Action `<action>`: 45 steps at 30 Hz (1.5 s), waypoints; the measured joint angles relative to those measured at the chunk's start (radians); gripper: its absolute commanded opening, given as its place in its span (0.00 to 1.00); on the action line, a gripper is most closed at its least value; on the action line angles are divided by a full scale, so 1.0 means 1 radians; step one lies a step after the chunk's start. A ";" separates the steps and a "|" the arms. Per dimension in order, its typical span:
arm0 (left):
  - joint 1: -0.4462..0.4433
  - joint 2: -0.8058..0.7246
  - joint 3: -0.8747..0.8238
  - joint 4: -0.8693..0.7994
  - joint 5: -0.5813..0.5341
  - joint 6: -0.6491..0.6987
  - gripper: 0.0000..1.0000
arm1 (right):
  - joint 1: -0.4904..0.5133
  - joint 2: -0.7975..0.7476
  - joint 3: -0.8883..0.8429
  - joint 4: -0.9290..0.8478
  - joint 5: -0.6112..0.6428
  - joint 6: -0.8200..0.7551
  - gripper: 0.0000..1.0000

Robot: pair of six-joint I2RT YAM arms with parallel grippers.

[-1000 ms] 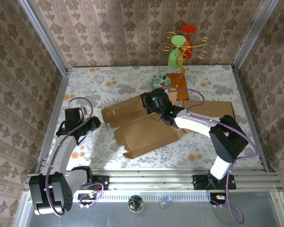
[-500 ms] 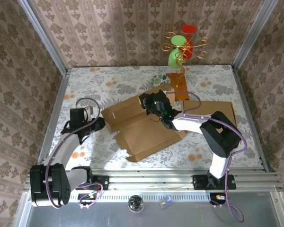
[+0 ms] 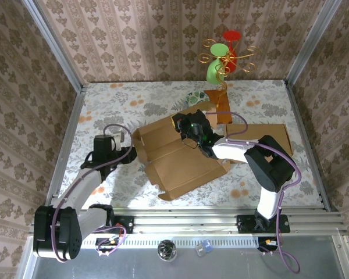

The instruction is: Fold the paper box

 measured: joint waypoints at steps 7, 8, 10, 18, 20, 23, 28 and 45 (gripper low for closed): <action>-0.032 -0.010 -0.005 0.014 -0.006 0.000 0.49 | 0.000 0.005 0.000 0.012 -0.008 0.000 0.00; -0.033 -0.010 -0.005 0.017 -0.008 0.000 0.49 | 0.000 0.005 0.000 0.013 -0.011 0.000 0.00; -0.039 -0.008 -0.005 0.022 -0.013 0.000 0.51 | 0.000 0.006 0.000 0.013 -0.014 0.000 0.00; -0.117 0.010 -0.005 0.059 -0.055 -0.001 0.55 | 0.008 0.006 -0.001 0.021 -0.015 0.003 0.00; -0.135 0.010 -0.005 0.063 -0.072 -0.001 0.56 | 0.011 0.006 -0.003 0.023 -0.015 0.004 0.00; -0.151 0.010 -0.005 0.066 -0.093 -0.002 0.56 | 0.016 0.006 -0.010 0.036 -0.011 0.004 0.00; -0.156 0.020 -0.006 0.080 -0.115 -0.005 0.56 | 0.021 0.015 -0.016 0.063 0.003 0.005 0.00; -0.236 -0.011 -0.031 0.103 -0.204 -0.036 0.57 | 0.027 0.022 -0.094 0.215 0.035 0.012 0.00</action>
